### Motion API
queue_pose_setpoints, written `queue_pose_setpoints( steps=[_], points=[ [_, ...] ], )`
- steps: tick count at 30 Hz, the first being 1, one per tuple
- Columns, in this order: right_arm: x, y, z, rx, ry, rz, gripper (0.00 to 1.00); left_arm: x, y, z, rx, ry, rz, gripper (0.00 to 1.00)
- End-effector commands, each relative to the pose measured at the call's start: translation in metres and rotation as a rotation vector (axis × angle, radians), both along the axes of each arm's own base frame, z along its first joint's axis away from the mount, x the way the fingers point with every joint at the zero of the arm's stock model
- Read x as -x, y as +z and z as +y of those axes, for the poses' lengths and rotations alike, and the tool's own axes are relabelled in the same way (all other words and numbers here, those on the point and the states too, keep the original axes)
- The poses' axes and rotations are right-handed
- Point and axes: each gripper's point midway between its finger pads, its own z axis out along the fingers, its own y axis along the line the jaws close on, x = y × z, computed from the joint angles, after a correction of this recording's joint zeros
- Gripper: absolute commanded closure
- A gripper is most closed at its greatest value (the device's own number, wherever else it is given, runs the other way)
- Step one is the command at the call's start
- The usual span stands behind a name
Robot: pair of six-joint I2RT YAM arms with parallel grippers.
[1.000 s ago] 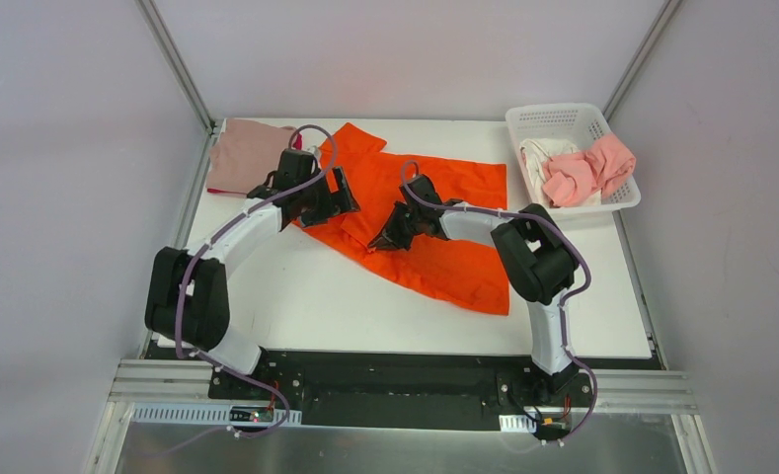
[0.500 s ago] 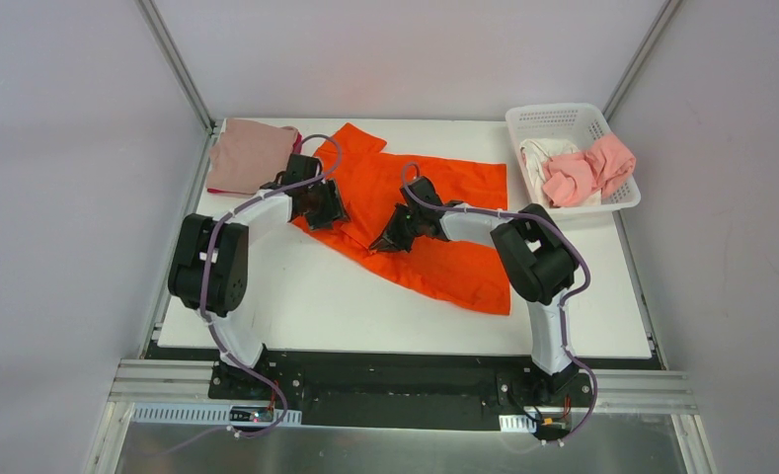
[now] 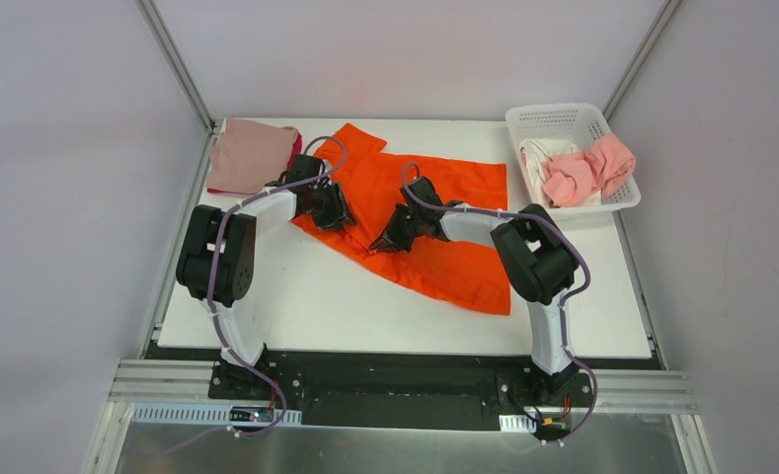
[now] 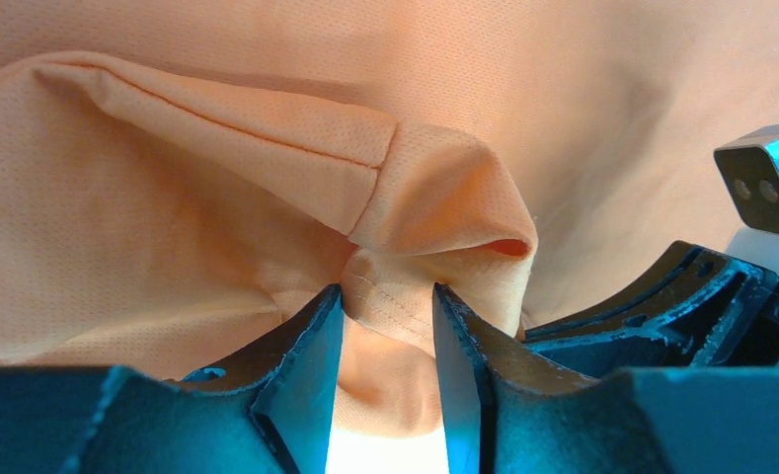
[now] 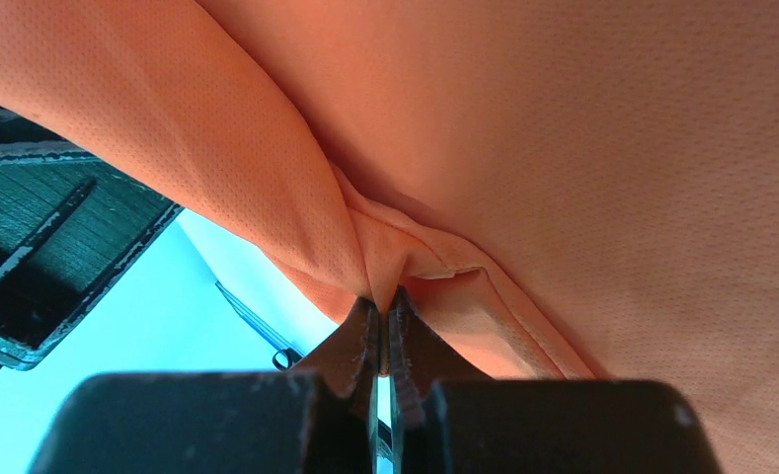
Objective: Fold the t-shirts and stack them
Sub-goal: Flatten out the tshirt
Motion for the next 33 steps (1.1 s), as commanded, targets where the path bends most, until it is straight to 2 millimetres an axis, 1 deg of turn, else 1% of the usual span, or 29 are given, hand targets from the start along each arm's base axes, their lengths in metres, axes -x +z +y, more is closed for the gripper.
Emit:
queue_pose_setpoints(
  steps=[1,2,6,8,9,10,15,16,19,22,25,28,29,31,32,33],
  points=[
    [-0.006,0.027,0.0,-0.037,-0.003,-0.056,0.99,-0.008,0.019,-0.008,0.052,-0.016,-0.048,0.63],
    [-0.005,0.027,0.0,-0.037,-0.003,-0.055,0.99,-0.009,0.018,-0.008,0.049,-0.015,-0.048,0.64],
    [-0.005,0.029,0.0,-0.04,-0.003,-0.059,0.99,-0.013,0.013,-0.008,0.045,-0.012,-0.041,0.75],
    [-0.005,0.03,0.001,-0.041,-0.001,-0.061,0.99,-0.014,0.01,-0.008,0.038,-0.01,-0.038,0.86],
    [-0.005,0.03,0.0,-0.041,-0.002,-0.061,0.99,-0.015,0.01,-0.007,0.035,-0.009,-0.039,0.96],
    [-0.005,0.031,0.001,-0.042,-0.001,-0.065,0.99,-0.015,0.01,-0.007,0.032,-0.007,-0.041,1.0],
    [-0.005,0.042,0.003,-0.066,0.011,-0.081,0.99,-0.007,0.017,0.003,-0.003,0.014,-0.075,1.0],
    [-0.003,0.047,0.005,-0.075,0.018,-0.086,0.99,-0.005,0.024,0.005,-0.01,0.026,-0.098,1.0],
    [0.003,0.061,0.009,-0.097,0.039,-0.106,0.99,0.006,0.033,0.011,-0.016,0.05,-0.124,1.0],
    [0.014,0.072,0.014,-0.122,0.067,-0.109,0.99,0.018,0.041,0.014,-0.008,0.071,-0.138,1.0],
    [0.029,0.078,0.018,-0.132,0.089,-0.106,0.99,0.034,0.049,0.019,-0.002,0.099,-0.156,1.0],
    [0.046,0.085,0.023,-0.135,0.11,-0.113,0.99,0.054,0.051,0.024,0.013,0.121,-0.154,1.0],
    [0.052,0.085,0.024,-0.134,0.117,-0.109,0.99,0.061,0.053,0.025,0.023,0.133,-0.154,1.0],
    [0.064,0.085,0.026,-0.126,0.13,-0.095,0.98,0.082,0.049,0.033,0.02,0.171,-0.131,1.0],
    [0.07,0.083,0.026,-0.118,0.138,-0.086,0.98,0.09,0.05,0.037,0.017,0.188,-0.134,1.0],
    [0.077,0.081,0.027,-0.108,0.149,-0.08,0.98,0.098,0.057,0.041,0.021,0.203,-0.159,1.0]
  ],
)
